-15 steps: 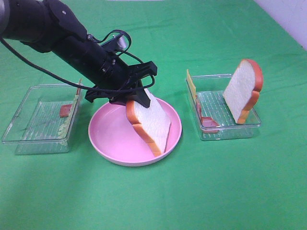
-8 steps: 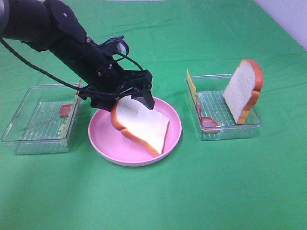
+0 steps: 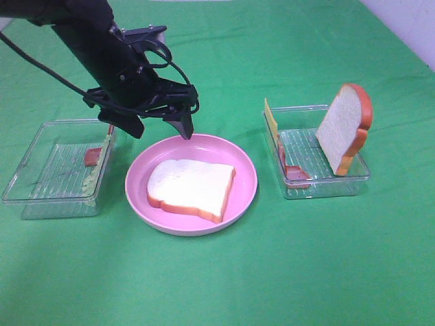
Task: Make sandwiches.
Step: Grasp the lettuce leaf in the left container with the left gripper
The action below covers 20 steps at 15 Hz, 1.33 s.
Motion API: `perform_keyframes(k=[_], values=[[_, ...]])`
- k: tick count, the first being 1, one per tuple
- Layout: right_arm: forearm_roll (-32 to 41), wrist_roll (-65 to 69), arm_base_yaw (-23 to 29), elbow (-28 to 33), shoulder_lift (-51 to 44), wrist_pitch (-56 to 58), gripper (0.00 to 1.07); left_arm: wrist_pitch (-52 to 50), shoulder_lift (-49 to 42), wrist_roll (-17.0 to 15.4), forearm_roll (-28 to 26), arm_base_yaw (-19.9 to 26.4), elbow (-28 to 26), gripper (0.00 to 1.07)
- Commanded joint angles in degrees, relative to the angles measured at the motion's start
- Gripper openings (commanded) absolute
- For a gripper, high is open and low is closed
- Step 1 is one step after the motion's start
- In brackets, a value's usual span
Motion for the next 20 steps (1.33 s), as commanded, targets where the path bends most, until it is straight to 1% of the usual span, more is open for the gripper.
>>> perform_keyframes(k=[1, 4, 6, 7, 8, 10, 12, 13, 20], values=[[0.1, -1.0, -0.2, 0.2, -0.8, -0.6, 0.69, 7.9, -0.9, -6.1, 6.4, -0.3, -4.7, 0.82], [0.1, -1.0, -0.2, 0.2, -0.8, -0.6, 0.69, 16.8, -0.9, -10.0, 12.0, -0.3, -10.0, 0.81], [0.1, -1.0, -0.2, 0.2, -0.8, -0.6, 0.69, 21.0, -0.9, -10.9, 13.9, -0.3, -10.6, 0.80], [0.1, -1.0, -0.2, 0.2, -0.8, -0.6, 0.69, 26.1, -0.7, -11.8, 17.8, -0.3, -10.3, 0.75], [0.1, -1.0, -0.2, 0.2, -0.8, -0.6, 0.69, 26.1, -0.7, -12.0, 18.4, -0.3, -10.3, 0.73], [0.1, -1.0, -0.2, 0.2, -0.8, -0.6, 0.69, 26.0, 0.1, -12.1, 19.1, -0.3, -10.1, 0.68], [0.1, -1.0, -0.2, 0.2, -0.8, -0.6, 0.69, 26.0, 1.5, -12.2, 18.6, -0.3, -10.1, 0.67], [0.1, -1.0, -0.2, 0.2, -0.8, -0.6, 0.69, 26.0, 3.8, -12.2, 18.6, -0.3, -10.1, 0.67], [0.1, -1.0, -0.2, 0.2, -0.8, -0.6, 0.69, 25.8, 9.3, -12.3, 18.4, -0.3, -10.1, 0.66]])
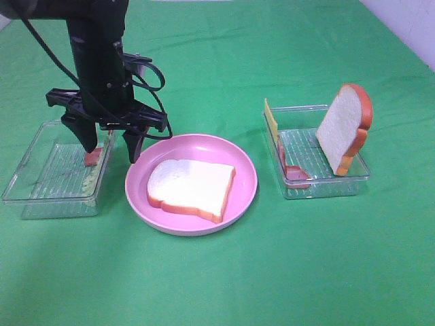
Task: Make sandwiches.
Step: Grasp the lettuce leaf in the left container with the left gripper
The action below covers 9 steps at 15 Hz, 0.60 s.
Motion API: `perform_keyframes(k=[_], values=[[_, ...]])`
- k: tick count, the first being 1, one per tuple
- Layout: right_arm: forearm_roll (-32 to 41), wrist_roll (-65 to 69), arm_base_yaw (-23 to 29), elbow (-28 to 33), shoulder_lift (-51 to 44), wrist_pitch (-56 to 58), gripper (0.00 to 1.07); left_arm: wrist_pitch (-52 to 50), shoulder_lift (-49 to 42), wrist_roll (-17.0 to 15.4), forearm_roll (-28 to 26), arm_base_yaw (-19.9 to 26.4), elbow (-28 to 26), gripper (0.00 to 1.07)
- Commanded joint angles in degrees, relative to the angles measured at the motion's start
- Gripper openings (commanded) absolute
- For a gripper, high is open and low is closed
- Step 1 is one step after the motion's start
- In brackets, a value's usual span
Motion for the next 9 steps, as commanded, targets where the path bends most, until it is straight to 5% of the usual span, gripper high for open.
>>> perform_keyframes(k=[1, 4, 9], values=[[0.1, -1.0, -0.2, 0.2, -0.8, -0.6, 0.69, 4.0, 1.0, -0.5, -0.1, -0.3, 0.3, 0.65], [0.1, -1.0, -0.2, 0.2, -0.8, -0.6, 0.69, 4.4, 2.6, -0.2, 0.6, -0.2, 0.3, 0.54], [0.1, -1.0, -0.2, 0.2, -0.8, -0.6, 0.69, 3.3, 2.3, -0.2, 1.0, -0.3, 0.3, 0.18]])
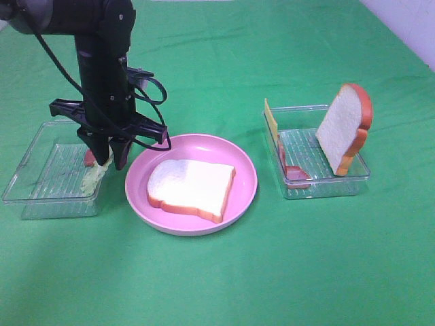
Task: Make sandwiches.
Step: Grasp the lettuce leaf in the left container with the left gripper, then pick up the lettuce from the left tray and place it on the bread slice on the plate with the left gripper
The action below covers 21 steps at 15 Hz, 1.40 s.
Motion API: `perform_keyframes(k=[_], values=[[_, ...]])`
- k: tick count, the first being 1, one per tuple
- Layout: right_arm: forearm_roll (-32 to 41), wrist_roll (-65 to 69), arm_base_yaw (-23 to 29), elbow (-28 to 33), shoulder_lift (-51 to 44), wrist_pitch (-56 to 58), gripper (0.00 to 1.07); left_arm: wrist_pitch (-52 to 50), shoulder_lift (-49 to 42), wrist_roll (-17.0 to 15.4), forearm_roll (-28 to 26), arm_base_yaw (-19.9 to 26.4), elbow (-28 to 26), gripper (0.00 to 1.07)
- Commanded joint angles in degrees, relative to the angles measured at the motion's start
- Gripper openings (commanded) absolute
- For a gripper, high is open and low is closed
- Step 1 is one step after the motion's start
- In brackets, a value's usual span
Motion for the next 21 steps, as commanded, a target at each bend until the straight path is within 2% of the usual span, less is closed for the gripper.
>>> perform_keyframes(k=[1, 2, 3, 9, 13, 14, 15, 16, 18, 20, 21], values=[[0.1, -1.0, -0.2, 0.2, -0.8, -0.6, 0.69, 3.1, -0.3, -0.1, 0.3, -0.3, 0.2, 0.10], [0.1, -1.0, -0.2, 0.2, -0.8, -0.6, 0.69, 3.3, -0.3, -0.1, 0.3, -0.3, 0.2, 0.03], [0.1, -1.0, -0.2, 0.2, -0.8, -0.6, 0.69, 3.4, -0.3, -0.1, 0.3, -0.3, 0.2, 0.01], [0.1, -1.0, -0.2, 0.2, -0.8, -0.6, 0.69, 4.2, -2.8, -0.1, -0.8, -0.3, 0.2, 0.00], [0.1, -1.0, -0.2, 0.2, -0.8, -0.6, 0.69, 4.1, -6.9, 0.2, -4.9, -0.3, 0.2, 0.00], [0.1, -1.0, -0.2, 0.2, -0.8, -0.6, 0.69, 3.4, -8.3, 2.0, -7.5, -0.3, 0.2, 0.00], [0.1, -1.0, -0.2, 0.2, -0.8, -0.6, 0.69, 0.2, -10.9, 6.0, -15.8, -0.3, 0.2, 0.00], [0.1, -1.0, -0.2, 0.2, -0.8, -0.6, 0.69, -0.6, -11.1, 6.7, -17.6, -0.3, 0.2, 0.00], [0.1, -1.0, -0.2, 0.2, -0.8, -0.6, 0.69, -3.6, -10.1, 12.1, -27.9, -0.7, 0.2, 0.00], [0.1, -1.0, -0.2, 0.2, -0.8, -0.6, 0.69, -6.2, -8.2, 17.3, -34.7, -1.8, 0.2, 0.00], [0.1, -1.0, -0.2, 0.2, -0.7, -0.6, 0.69, -6.6, -7.8, 18.5, -36.2, -2.3, 0.2, 0.00]])
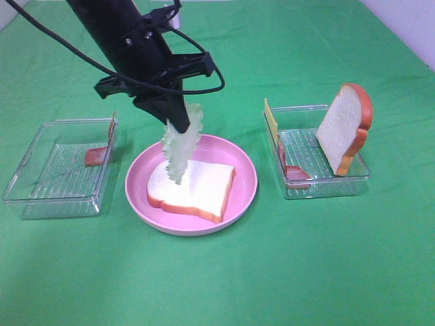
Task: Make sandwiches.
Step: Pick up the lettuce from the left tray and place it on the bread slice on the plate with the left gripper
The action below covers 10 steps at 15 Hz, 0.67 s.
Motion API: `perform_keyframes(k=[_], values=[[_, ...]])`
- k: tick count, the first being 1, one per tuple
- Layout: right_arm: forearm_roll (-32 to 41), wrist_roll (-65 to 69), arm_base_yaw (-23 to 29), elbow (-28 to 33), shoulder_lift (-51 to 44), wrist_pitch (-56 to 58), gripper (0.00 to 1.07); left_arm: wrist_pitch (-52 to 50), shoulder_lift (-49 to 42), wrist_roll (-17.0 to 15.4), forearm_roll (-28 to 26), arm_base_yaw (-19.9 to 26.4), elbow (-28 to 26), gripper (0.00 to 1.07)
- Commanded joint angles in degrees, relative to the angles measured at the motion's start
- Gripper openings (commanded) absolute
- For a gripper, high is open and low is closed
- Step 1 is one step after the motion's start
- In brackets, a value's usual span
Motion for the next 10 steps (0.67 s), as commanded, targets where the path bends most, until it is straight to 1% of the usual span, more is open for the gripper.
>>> perform_keyframes(k=[1, 2, 4, 6, 8, 10], values=[[0.1, -1.0, -0.2, 0.2, -0.7, -0.6, 0.69, -2.6, 2.3, 5.4, -7.0, -2.1, 0.2, 0.00], [0.1, -1.0, -0.2, 0.2, -0.7, -0.6, 0.69, -2.8, 3.8, 6.5, -7.1, -3.3, 0.2, 0.00], [0.1, -1.0, -0.2, 0.2, -0.7, -0.6, 0.69, -2.6, 5.0, 6.5, -6.2, -3.3, 0.2, 0.00], [0.1, -1.0, -0.2, 0.2, -0.7, -0.6, 0.69, -2.9, 6.2, 6.5, -2.5, -3.3, 0.2, 0.00], [0.1, -1.0, -0.2, 0.2, -0.7, -0.6, 0.69, -2.8, 6.8, 6.4, 2.4, -3.3, 0.2, 0.00], [0.1, -1.0, -0.2, 0.2, -0.7, -0.6, 0.69, -3.7, 6.9, 4.4, 7.3, -3.3, 0.2, 0.00]])
